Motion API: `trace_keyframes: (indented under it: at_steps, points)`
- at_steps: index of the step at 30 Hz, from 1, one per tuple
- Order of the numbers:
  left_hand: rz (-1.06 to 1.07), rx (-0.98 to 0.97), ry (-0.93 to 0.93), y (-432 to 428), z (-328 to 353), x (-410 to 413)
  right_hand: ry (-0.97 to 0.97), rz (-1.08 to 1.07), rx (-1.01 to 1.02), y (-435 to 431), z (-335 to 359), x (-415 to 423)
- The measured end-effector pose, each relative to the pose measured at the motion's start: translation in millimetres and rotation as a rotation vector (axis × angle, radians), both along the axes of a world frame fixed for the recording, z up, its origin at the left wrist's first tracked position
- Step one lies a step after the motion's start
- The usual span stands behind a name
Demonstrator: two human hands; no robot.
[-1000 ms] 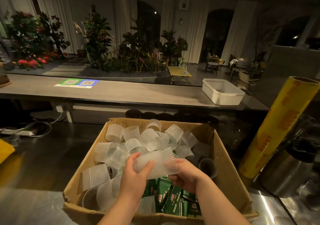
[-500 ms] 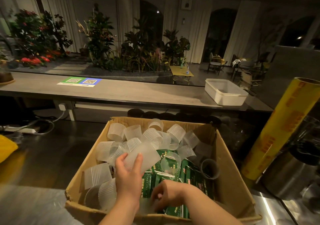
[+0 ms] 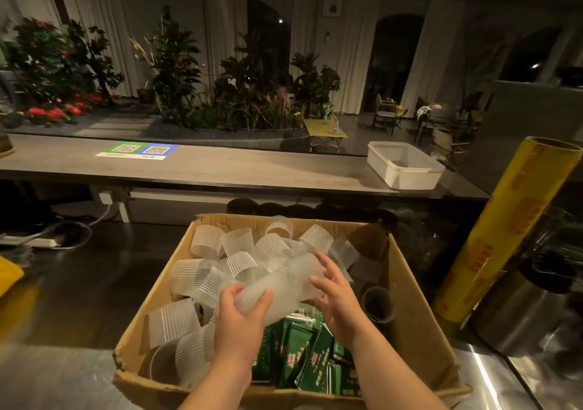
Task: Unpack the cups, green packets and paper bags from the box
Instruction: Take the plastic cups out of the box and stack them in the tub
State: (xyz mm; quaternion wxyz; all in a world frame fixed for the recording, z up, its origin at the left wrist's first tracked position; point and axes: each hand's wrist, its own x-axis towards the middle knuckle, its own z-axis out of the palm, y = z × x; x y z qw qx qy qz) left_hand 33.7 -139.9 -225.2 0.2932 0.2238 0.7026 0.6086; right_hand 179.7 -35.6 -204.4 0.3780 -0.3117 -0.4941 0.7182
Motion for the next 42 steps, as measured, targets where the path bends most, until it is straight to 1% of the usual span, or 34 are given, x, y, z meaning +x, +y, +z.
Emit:
trace_keyframes:
  at_steps: [4,7,8,9,10,11,12,13,14,15,16,17,18,19,21,22,24,26,28,29,34,37,39,41,42]
  points:
    - [0.021,-0.033,0.011,3,-7,-4,-0.239,0.154,0.112,-2,-6,-4]
    - [0.019,-0.059,0.037,4,-9,-3,-0.262,0.321,0.068,-9,-8,-6]
    - [0.018,-0.061,0.042,4,-9,-3,-0.268,0.335,0.072,-10,-6,-7]
    - [0.022,-0.058,0.044,4,-8,-3,-0.287,0.289,0.102,-10,-3,-8]
    - [0.034,-0.051,0.045,4,-8,-4,-0.342,0.175,0.147,-8,-1,-8]
    - [0.052,-0.042,0.045,4,-8,-5,-0.417,0.01,0.184,-4,0,-8]
    - [0.068,-0.037,0.04,3,-7,-6,-0.543,-0.159,0.223,2,-3,-6]
    - [0.079,-0.031,0.031,3,-7,-7,-0.724,-0.242,0.29,7,-7,-4]
    - [0.083,-0.026,0.021,3,-6,-7,-0.918,-0.211,0.359,10,-11,-1]
    - [0.082,-0.021,0.013,3,-6,-7,-1.071,-0.098,0.401,13,-20,2]
    - [0.076,-0.019,0.011,4,-5,-7,-1.181,0.038,0.411,13,-26,2]
    - [0.072,-0.019,0.01,4,-5,-7,-1.258,0.151,0.418,12,-31,1]
    - [0.07,-0.019,0.011,5,-4,-6,-1.309,0.214,0.43,11,-32,-1]
    - [0.067,-0.015,0.008,5,-3,-6,-1.328,0.202,0.456,11,-33,-3]
    - [0.067,0.005,-0.02,5,-2,-6,-1.288,0.062,0.495,13,-30,-6]
    - [0.069,0.014,-0.037,4,-1,-6,-1.225,-0.024,0.474,13,-27,-6]
    - [0.07,0.013,-0.033,3,0,-5,-0.976,-0.151,0.344,15,-23,-4]
    - [0.063,-0.002,-0.015,1,2,-5,-0.654,-0.186,0.157,14,-15,-4]
    - [0.052,-0.006,-0.021,0,4,-3,-0.355,-0.166,-0.035,10,-5,-4]
    - [0.051,-0.003,-0.026,-1,5,-3,-0.27,-0.167,-0.092,8,0,-3]
    - [0.046,0.021,-0.046,-4,12,0,-0.012,-0.239,-0.268,8,4,1]
    - [-0.015,0.049,-0.078,-5,14,2,0.041,-0.171,-0.374,5,7,4]
    - [-0.087,0.057,-0.089,-6,14,4,-0.059,-0.136,-0.365,2,7,4]
    - [-0.143,0.051,-0.095,-7,14,5,-0.209,-0.143,-0.268,2,5,4]
    - [-0.15,0.052,-0.099,-7,14,5,-0.253,-0.178,-0.21,3,2,3]
